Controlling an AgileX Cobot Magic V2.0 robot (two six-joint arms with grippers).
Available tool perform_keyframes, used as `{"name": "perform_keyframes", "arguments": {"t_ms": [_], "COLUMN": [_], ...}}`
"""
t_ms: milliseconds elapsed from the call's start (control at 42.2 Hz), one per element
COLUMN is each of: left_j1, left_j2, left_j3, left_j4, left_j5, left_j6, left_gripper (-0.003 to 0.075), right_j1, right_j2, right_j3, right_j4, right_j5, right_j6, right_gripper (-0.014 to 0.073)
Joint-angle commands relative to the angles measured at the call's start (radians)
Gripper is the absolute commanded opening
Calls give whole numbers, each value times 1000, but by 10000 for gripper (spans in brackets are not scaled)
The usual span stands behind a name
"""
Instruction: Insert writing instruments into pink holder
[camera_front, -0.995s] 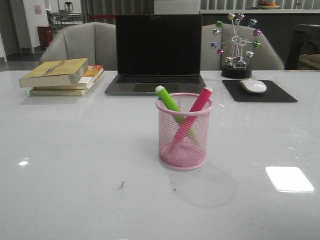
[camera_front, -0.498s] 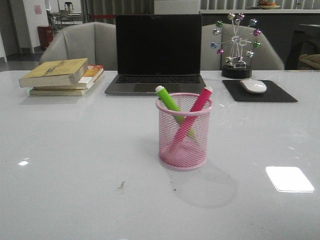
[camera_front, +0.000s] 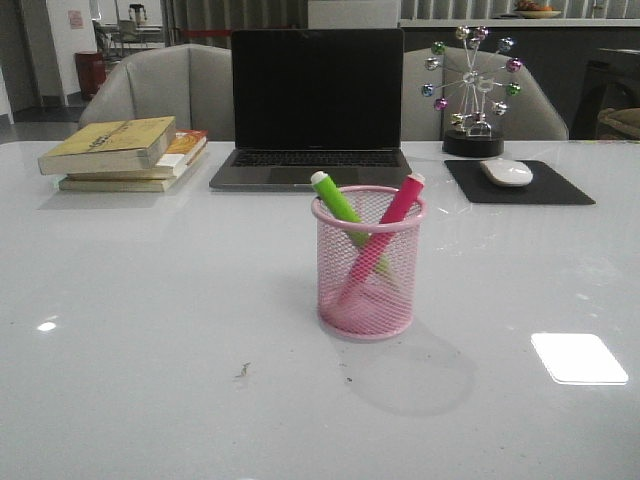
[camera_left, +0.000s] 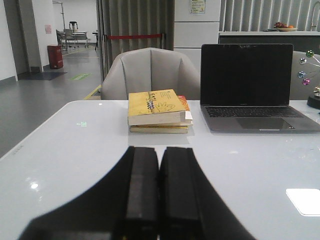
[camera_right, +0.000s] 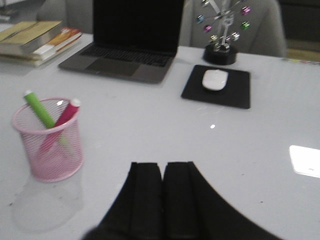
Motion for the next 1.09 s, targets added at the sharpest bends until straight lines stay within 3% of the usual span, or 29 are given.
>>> {"name": "perform_keyframes", "arguments": {"t_ms": [0,284,1066], "left_j1": [-8,-8,-8], "left_j2": [-19,-19,-18], "left_j3": [-1,-1,-1], "left_j4": [-1,-1,-1], "left_j5": [-93,-93,-93], "left_j6": [-7,-7,-7], "left_gripper": [100,100,100], "right_j1": [-54,-166,-99], "right_j2": [-52,-172,-172], "right_j3": [65,181,181], "right_j4": [9,18,18], "right_j5": [-208,-315,-311], "right_j6": [-9,-4,-4], "right_gripper": [29,29,29]}}
